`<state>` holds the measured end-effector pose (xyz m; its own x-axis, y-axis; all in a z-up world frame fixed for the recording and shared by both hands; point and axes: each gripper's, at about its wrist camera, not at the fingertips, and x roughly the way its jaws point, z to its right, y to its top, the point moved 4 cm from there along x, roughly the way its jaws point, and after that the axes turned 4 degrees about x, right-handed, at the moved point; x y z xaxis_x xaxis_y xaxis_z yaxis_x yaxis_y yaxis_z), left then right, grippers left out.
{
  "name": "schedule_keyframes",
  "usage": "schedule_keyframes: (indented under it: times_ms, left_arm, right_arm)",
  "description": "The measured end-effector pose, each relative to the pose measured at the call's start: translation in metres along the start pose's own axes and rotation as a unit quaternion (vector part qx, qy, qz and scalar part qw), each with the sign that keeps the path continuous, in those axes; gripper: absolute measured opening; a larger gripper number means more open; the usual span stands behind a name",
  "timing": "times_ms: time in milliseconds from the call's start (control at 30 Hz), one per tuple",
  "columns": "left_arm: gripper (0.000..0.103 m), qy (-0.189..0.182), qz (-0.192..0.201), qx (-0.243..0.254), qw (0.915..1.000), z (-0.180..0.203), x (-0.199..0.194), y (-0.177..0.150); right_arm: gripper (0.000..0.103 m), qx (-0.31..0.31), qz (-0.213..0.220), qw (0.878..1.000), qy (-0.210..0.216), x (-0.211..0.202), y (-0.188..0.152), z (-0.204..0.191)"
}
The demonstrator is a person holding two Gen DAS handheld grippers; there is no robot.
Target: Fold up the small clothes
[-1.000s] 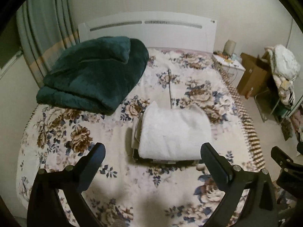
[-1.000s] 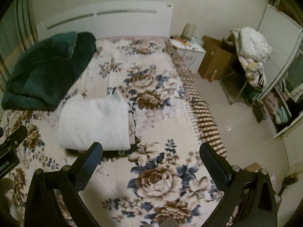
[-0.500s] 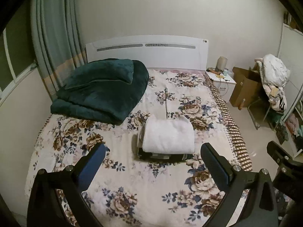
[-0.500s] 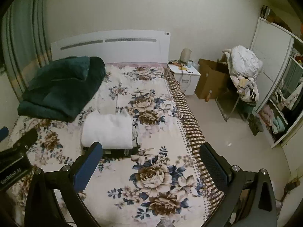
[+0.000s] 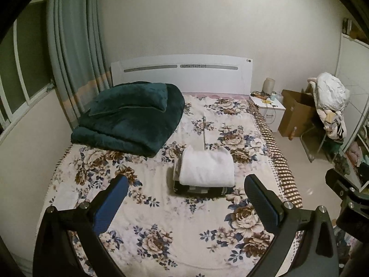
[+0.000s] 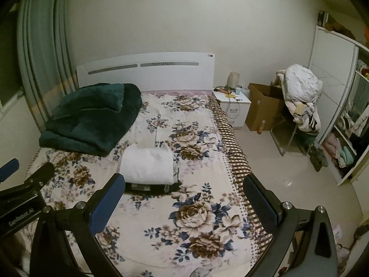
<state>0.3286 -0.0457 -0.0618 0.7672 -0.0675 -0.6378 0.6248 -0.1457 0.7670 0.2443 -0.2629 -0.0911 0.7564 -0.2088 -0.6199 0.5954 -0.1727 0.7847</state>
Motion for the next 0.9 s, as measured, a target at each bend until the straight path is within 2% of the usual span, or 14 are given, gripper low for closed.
schedule_keyframes:
  times_ms: [267, 900]
  left_arm:
    - [0.103, -0.003, 0.008, -0.001, 1.0000, 0.000, -0.018, -0.004]
    - [0.103, 0.004, 0.014, -0.007, 0.9999, -0.004, -0.038, -0.003]
  right_arm:
    - [0.103, -0.001, 0.007, 1.000, 0.008, -0.021, 0.002, -0.001]
    - [0.103, -0.002, 0.011, 1.000, 0.016, -0.036, 0.009, -0.003]
